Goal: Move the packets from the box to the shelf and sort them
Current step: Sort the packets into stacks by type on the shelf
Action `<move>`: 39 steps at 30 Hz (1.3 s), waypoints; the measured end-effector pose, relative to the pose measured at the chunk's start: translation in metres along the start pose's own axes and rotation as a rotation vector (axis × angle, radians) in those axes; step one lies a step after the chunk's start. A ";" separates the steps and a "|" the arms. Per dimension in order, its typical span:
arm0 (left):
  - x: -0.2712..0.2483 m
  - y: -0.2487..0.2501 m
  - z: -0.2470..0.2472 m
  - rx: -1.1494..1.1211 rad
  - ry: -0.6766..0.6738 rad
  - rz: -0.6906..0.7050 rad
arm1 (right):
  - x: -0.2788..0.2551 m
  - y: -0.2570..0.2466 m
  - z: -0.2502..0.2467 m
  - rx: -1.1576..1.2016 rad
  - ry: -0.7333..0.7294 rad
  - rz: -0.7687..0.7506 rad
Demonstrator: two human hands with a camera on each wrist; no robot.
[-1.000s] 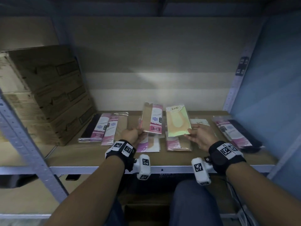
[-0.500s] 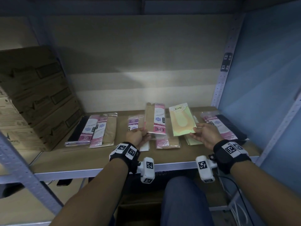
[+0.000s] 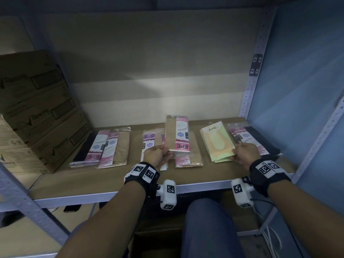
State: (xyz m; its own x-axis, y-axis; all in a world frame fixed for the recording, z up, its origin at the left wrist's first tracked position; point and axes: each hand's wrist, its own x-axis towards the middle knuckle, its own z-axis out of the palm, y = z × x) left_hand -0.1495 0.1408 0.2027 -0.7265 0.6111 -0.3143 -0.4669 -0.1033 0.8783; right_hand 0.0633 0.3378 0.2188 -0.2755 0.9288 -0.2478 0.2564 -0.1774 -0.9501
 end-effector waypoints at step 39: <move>-0.052 0.005 0.022 0.451 -0.048 0.136 | -0.069 -0.016 0.044 0.049 -0.339 -0.167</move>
State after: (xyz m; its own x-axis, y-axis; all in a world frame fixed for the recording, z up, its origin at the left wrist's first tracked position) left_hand -0.1029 0.1265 0.2311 -0.7369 0.6523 -0.1775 -0.0958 0.1592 0.9826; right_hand 0.0377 0.2626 0.2424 -0.6030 0.7871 -0.1298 0.1400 -0.0558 -0.9886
